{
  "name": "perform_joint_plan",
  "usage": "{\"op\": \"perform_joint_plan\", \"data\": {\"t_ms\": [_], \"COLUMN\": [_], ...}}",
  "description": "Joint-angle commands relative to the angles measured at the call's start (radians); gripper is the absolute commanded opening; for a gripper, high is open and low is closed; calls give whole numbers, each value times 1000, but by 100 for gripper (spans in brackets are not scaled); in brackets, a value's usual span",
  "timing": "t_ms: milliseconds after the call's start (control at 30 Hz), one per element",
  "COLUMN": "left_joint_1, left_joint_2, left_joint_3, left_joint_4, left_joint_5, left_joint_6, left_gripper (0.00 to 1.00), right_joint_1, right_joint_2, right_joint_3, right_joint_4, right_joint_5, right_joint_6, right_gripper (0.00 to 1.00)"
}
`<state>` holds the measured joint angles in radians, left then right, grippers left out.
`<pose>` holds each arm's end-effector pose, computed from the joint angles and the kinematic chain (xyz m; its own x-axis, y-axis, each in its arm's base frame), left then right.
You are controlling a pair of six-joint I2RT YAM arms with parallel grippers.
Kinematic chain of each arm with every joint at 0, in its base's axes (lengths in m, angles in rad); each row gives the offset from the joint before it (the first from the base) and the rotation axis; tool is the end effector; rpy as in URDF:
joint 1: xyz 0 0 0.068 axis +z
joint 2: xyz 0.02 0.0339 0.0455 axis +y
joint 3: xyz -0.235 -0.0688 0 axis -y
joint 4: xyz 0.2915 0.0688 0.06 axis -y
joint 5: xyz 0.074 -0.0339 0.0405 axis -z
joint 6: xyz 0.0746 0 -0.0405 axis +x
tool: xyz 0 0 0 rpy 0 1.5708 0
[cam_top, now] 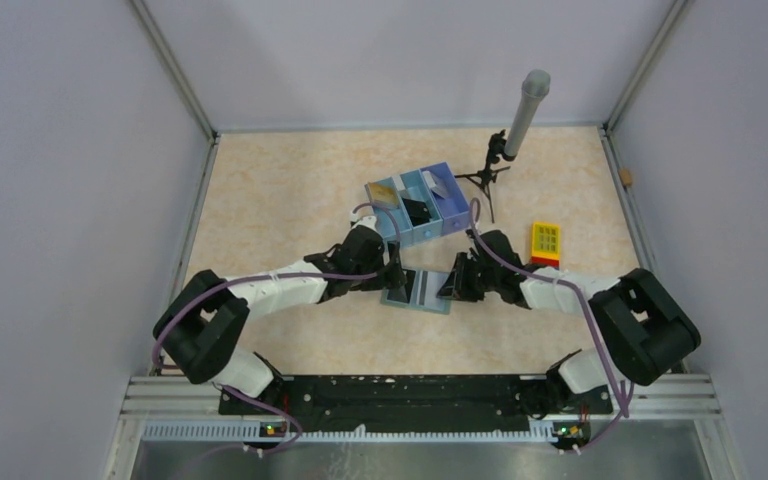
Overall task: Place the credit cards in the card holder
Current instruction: Turn over the card slot in the card holder.
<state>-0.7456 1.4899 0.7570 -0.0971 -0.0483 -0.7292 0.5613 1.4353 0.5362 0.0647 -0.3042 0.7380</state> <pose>0.2655 -0.2402 0.0877 -0.8398 -0.1303 -0.5270 0.1262 0.8973 -0.4231 0.2540 0.1861 0.0479 -0.9203 0.1796 -0.3476 -0.0797 0.7837 0.6161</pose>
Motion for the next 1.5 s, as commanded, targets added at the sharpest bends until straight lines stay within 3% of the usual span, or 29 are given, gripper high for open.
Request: {"op": "perform_joint_plan", "data": {"t_ms": [0, 367, 700, 1000, 1467], "left_joint_1": [4, 4, 5, -4, -13], "left_joint_2": [16, 78, 108, 123, 136], "left_joint_3": [0, 16, 11, 4, -11], "left_joint_4": [54, 72, 85, 127, 142], "left_joint_5": [14, 29, 39, 86, 93], "left_joint_6": [15, 12, 5, -9, -35], "left_gripper": [82, 67, 63, 57, 52], "right_joint_1": [12, 22, 26, 53, 75], "right_joint_2": [12, -15, -37, 37, -51], "right_joint_3": [-2, -10, -24, -23, -54], "right_joint_4": [23, -40, -51, 86, 213], "right_joint_5": [32, 131, 161, 76, 76], "right_joint_6": [23, 50, 61, 102, 161], "right_gripper": [18, 19, 20, 21, 21]}}
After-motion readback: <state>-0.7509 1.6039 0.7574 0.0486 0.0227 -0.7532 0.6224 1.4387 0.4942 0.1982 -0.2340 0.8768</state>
